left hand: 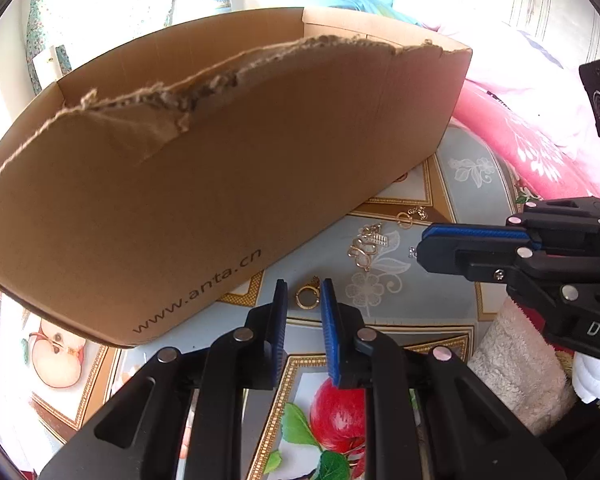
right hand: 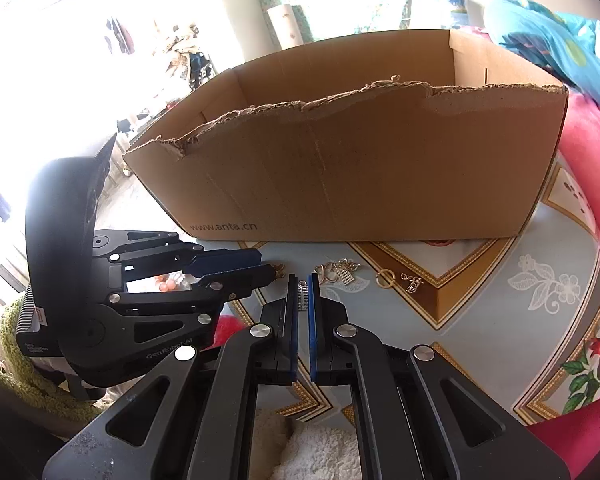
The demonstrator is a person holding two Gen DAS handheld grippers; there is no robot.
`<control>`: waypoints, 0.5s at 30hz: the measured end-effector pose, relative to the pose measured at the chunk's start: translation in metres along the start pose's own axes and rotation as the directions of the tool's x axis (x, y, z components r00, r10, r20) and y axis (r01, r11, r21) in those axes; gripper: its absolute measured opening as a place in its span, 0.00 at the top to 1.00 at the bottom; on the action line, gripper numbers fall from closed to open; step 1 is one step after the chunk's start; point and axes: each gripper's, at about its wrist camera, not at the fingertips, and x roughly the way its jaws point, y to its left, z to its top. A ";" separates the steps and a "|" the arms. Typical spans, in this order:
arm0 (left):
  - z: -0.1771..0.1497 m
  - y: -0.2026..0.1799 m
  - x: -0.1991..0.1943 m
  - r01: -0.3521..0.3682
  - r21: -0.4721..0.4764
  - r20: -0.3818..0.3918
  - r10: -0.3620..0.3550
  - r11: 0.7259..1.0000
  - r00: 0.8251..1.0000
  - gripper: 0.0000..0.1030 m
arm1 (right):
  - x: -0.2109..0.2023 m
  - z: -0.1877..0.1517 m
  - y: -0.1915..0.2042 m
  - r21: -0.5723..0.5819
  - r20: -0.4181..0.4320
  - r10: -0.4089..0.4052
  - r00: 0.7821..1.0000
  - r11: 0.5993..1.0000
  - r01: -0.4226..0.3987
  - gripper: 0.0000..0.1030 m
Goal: Organize jewelry
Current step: 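Lift the ring and clasp with both tools toward the box opening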
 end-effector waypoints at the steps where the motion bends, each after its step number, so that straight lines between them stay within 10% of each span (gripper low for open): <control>1: 0.001 0.000 0.000 -0.004 0.004 -0.001 0.004 1.000 1.000 0.84 | 0.000 0.000 -0.001 0.001 0.000 0.000 1.000 1.000 0.000 0.98; 15: 0.004 -0.001 0.006 -0.026 0.004 -0.020 0.026 1.000 0.999 0.89 | -0.007 -0.002 -0.006 0.018 0.019 0.014 1.000 1.000 -0.014 0.98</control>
